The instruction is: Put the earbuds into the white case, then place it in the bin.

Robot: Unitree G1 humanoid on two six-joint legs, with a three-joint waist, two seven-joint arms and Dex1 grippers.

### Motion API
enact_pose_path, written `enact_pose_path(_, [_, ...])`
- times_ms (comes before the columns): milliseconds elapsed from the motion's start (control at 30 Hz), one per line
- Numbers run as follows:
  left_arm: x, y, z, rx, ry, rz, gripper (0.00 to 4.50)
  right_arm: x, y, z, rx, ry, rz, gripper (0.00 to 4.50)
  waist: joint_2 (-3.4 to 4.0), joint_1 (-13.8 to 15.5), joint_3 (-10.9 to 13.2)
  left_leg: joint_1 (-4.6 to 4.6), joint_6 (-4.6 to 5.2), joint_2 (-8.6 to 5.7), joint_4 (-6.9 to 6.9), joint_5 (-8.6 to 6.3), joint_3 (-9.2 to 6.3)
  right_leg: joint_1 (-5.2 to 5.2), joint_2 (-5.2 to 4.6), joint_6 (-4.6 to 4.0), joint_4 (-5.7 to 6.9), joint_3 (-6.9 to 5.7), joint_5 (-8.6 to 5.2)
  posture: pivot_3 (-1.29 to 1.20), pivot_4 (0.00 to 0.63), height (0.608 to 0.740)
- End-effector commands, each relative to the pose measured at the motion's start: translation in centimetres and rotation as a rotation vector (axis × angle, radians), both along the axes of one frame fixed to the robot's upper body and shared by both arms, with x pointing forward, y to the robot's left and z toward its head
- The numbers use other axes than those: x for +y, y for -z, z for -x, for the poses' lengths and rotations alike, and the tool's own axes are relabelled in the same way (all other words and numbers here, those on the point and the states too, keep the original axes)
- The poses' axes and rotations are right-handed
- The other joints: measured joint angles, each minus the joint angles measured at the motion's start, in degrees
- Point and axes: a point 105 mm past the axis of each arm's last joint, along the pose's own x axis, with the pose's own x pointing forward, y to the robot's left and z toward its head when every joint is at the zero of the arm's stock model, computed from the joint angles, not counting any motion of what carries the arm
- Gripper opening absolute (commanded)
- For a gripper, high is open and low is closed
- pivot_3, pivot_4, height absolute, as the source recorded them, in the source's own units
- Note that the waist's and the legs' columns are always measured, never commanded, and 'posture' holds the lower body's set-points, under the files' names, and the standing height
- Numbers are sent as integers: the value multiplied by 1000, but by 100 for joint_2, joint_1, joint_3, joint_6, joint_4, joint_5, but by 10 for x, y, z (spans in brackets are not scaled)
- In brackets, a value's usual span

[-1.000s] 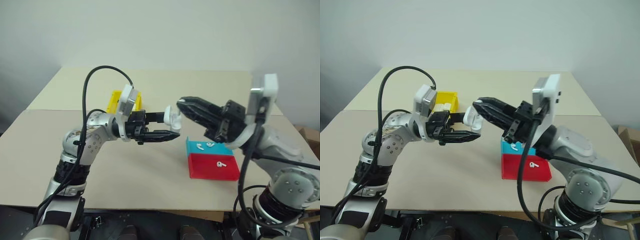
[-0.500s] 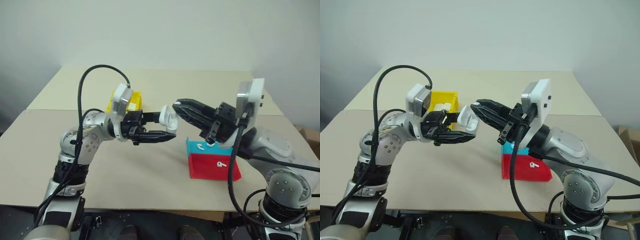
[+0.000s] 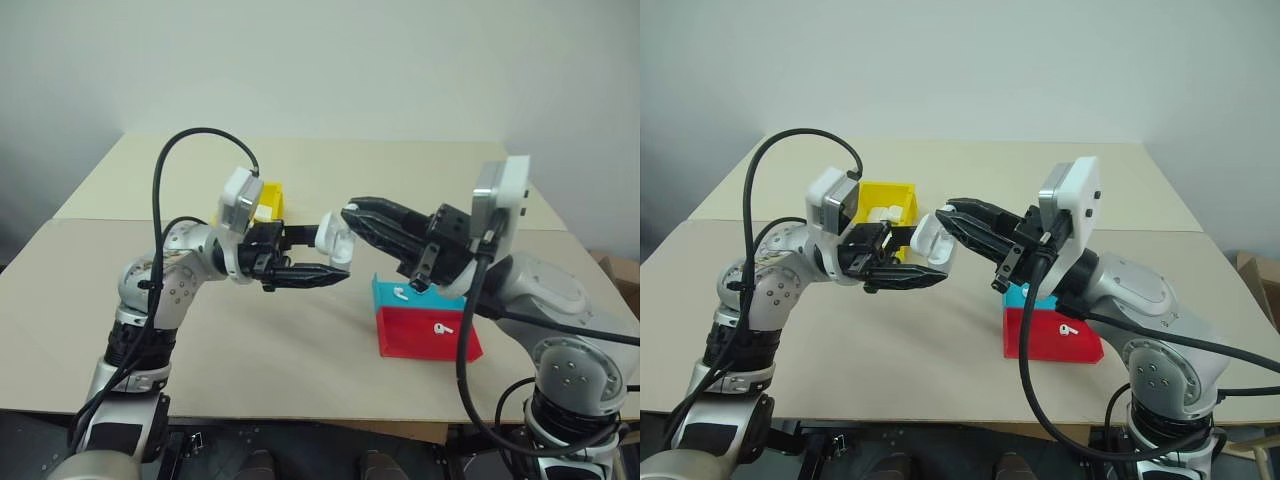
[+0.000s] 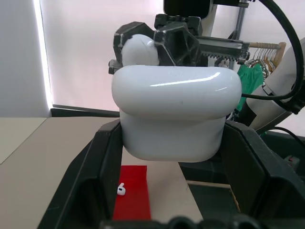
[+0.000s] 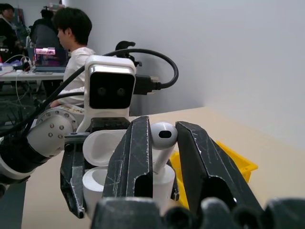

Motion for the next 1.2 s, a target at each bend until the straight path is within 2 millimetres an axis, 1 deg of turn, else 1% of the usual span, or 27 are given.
enact_pose_path(33, [3,-10,6,-64,-8,20,2790,2,-5,3,-51,-4,10,632,0,-1,0,0,0,0,0,0,0,0,0,0,0,0,0,0,150,740])
enact_pose_path(133, [6,-12,9,-68,-9,24,2790,4,-2,-1,-52,3,26,632,0,-5,0,0,0,0,0,0,0,-1,0,0,0,-1,0,0,150,740])
enact_pose_path(433, [8,-12,12,-71,-21,32,2790,5,1,-1,-68,-7,55,632,0,12,0,-2,0,0,0,0,-1,-1,0,0,-2,-2,0,0,150,740])
enact_pose_path(633, [9,-12,9,-72,-35,36,2790,6,4,4,-77,-45,78,632,0,12,0,-2,0,0,0,0,-1,-1,0,0,-2,-2,0,0,150,740])
enact_pose_path(700, [9,-12,8,-72,-41,37,2790,6,4,5,-77,-59,77,1351,0,11,0,-2,0,0,0,0,-1,-1,0,0,-2,-3,0,0,150,740])
enact_pose_path(767, [9,-12,8,-72,-46,38,2790,6,5,7,-79,-70,79,1912,0,9,0,-2,0,0,0,0,-2,-1,0,0,-2,-3,0,0,150,740])
enact_pose_path(900, [9,-11,7,-72,-50,38,2790,7,5,7,-81,-76,84,3327,0,10,0,-2,0,0,0,0,-2,-1,0,0,-2,-3,0,0,150,740])
enact_pose_path(1000, [9,-11,7,-72,-51,35,2790,6,4,7,-84,-75,79,4284,0,10,0,-3,0,0,0,0,-2,-1,0,0,-2,-3,0,0,150,740])
enact_pose_path(1100, [10,-11,6,-71,-54,32,2790,1,-1,5,-88,-58,62,4284,0,11,0,-3,0,0,0,0,-2,-1,0,0,-2,-4,0,0,150,740])
enact_pose_path(1200, [11,-10,6,-72,-57,26,2790,-15,-10,1,-92,-27,53,4284,0,14,0,-3,0,0,0,0,-2,-1,0,0,-2,-3,0,0,150,740])
